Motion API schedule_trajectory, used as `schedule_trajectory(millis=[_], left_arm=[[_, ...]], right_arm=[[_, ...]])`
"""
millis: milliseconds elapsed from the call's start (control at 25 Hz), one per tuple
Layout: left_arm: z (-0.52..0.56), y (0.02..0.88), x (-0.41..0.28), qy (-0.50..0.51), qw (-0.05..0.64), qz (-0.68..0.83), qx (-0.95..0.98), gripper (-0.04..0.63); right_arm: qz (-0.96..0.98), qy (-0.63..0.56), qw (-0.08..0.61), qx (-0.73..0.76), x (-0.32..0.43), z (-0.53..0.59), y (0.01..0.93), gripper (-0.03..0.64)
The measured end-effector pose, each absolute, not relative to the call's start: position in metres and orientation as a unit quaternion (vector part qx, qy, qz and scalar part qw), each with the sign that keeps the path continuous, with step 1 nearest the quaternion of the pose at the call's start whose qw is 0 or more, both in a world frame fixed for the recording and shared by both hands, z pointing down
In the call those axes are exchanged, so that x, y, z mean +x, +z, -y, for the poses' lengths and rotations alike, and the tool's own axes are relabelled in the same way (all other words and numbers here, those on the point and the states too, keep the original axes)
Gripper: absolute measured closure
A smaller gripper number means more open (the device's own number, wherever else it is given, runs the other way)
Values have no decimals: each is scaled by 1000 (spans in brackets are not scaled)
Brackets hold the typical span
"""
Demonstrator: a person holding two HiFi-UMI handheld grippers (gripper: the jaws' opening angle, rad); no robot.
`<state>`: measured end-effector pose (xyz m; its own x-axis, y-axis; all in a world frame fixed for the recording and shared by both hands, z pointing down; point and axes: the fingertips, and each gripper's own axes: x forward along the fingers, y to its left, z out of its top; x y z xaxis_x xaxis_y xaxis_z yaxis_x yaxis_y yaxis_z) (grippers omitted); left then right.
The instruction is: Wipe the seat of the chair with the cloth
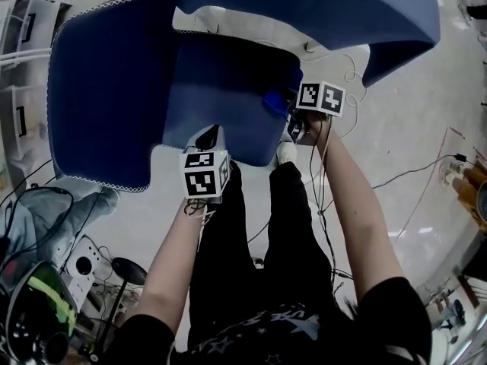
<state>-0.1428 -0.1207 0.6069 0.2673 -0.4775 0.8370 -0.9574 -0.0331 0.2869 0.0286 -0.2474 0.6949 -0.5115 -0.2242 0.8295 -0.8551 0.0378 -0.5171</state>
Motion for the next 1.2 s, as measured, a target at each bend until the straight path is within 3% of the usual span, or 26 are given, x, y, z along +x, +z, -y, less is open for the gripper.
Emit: schedule_trajectory(millis=[160, 360, 640, 920, 1200], left_arm=[[108, 607, -168, 236, 480, 565, 629, 575], [92, 618, -200, 255, 483, 572, 613, 575], [92, 626, -224, 250, 494, 559, 618, 575], [91, 626, -231, 252, 488, 545, 633, 575], [80, 626, -230, 248, 489, 561, 620, 575]], right_arm=[[699, 561, 291, 335, -33, 230, 677, 545], [729, 555, 311, 254, -122, 206, 673, 545], [729, 591, 288, 191, -223, 190, 675, 546], [735, 582, 299, 181, -262, 184, 689, 546], [721, 593, 285, 217, -241, 181, 700, 546]])
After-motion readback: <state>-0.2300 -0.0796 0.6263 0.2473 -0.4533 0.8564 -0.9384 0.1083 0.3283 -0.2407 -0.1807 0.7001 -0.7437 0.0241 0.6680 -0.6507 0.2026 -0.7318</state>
